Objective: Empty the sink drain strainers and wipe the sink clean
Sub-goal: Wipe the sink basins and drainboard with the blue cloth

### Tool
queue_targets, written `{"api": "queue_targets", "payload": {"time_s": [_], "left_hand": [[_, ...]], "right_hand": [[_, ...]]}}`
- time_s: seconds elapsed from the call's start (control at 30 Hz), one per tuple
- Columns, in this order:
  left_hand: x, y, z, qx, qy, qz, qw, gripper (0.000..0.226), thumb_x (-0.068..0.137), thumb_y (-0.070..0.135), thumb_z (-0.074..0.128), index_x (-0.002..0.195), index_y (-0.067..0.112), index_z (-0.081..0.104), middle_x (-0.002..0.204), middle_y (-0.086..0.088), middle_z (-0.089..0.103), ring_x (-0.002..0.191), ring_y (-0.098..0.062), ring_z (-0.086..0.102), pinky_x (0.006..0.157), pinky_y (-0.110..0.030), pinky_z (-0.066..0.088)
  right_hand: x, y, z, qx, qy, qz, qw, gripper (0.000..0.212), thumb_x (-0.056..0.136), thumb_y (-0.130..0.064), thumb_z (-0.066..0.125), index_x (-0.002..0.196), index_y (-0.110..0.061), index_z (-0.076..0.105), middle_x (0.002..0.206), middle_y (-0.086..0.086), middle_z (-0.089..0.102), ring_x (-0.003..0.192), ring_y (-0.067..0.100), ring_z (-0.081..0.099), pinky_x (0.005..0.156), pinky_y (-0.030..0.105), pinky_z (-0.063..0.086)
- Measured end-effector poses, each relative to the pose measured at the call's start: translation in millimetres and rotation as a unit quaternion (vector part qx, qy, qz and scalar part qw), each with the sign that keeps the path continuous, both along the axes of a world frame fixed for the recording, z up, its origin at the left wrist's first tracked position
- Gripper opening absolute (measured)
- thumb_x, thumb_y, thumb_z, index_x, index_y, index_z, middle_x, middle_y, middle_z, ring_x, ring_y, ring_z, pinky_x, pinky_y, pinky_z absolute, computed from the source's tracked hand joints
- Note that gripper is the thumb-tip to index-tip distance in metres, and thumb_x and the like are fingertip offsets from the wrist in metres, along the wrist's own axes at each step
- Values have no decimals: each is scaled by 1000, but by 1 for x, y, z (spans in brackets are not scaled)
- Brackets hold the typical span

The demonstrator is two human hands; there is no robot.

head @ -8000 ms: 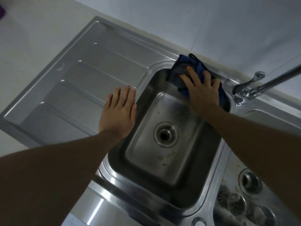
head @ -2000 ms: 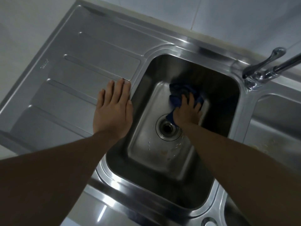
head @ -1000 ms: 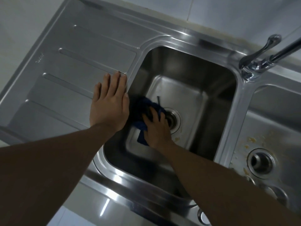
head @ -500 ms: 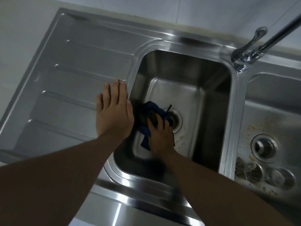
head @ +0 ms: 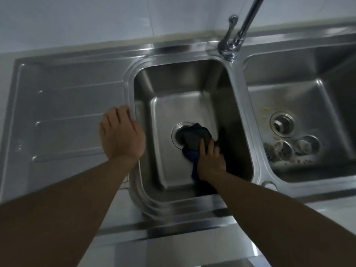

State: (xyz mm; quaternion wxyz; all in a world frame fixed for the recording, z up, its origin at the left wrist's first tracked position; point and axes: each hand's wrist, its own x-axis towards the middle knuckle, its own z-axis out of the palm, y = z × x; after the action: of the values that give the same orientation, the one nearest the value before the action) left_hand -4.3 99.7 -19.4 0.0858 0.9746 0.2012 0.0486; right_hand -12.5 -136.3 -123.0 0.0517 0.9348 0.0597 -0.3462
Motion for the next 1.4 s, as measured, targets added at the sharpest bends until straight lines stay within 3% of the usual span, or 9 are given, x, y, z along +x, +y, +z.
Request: {"api": "queue_targets", "payload": {"time_s": [0.1,0.27,0.53,0.73,0.87,1.03,1.17,1.27,1.4], "left_hand": [[27,13,4,-4,13,-80,997,41,93,18,43,132,6,46,136,-19,45,126,-38,41,109,-47,33],[37,9,-12,19,59,-93,994,64,101,28,39,157,9,14,163,-14,16,153,-34,8,123,-51,12],[39,13,-22,38,58,-93,993,64,101,30,32,159,12,9,167,-9,11,154,-33,5,123,-52,11],[41,12,-20,46,69,-89,993,63,101,29,25,159,12,10,167,-8,9,154,-33,5,123,-52,13],[42,12,-20,50,72,-93,992,63,100,32,19,159,12,8,167,-8,8,154,-33,5,124,-51,11],[41,12,-19,48,78,-87,992,63,102,31,26,159,14,6,168,-6,6,154,-31,3,124,-50,9],[41,12,-20,49,77,-89,992,63,101,30,24,159,14,4,167,-7,6,154,-31,3,124,-51,11],[42,13,-21,47,67,-95,992,62,102,30,24,159,13,6,167,-7,8,154,-33,5,124,-51,12],[42,15,-23,44,62,-97,992,62,101,33,19,159,14,5,167,-7,8,154,-32,5,124,-52,12]], "right_hand": [[-1,-2,1,-6,9,-72,997,98,99,-41,49,153,-5,-24,162,23,-17,149,42,6,114,43,29],[36,5,-10,20,-88,-95,991,94,95,-45,50,157,-6,-11,164,19,-7,143,39,19,109,43,34],[132,40,-29,107,-128,-131,977,91,92,-39,55,159,-17,-2,165,14,-1,141,43,20,111,50,28],[101,11,-36,172,-152,74,971,83,90,-37,55,160,-26,12,166,10,5,131,41,32,106,45,33],[134,33,-32,182,-147,-129,964,71,95,-43,47,158,-28,19,166,9,7,136,45,26,110,49,29],[77,63,-34,252,-145,61,955,69,86,-38,58,152,-28,40,161,11,28,123,47,44,98,51,41],[41,61,-43,221,-141,181,948,73,85,-40,62,153,-28,37,160,11,31,126,43,45,97,49,38],[84,44,-44,167,-226,170,944,74,85,-36,65,153,-25,39,159,12,34,127,40,47,97,45,40],[116,33,-39,99,-200,125,967,88,88,-38,60,159,-19,12,165,12,10,137,38,28,105,46,29]]}}
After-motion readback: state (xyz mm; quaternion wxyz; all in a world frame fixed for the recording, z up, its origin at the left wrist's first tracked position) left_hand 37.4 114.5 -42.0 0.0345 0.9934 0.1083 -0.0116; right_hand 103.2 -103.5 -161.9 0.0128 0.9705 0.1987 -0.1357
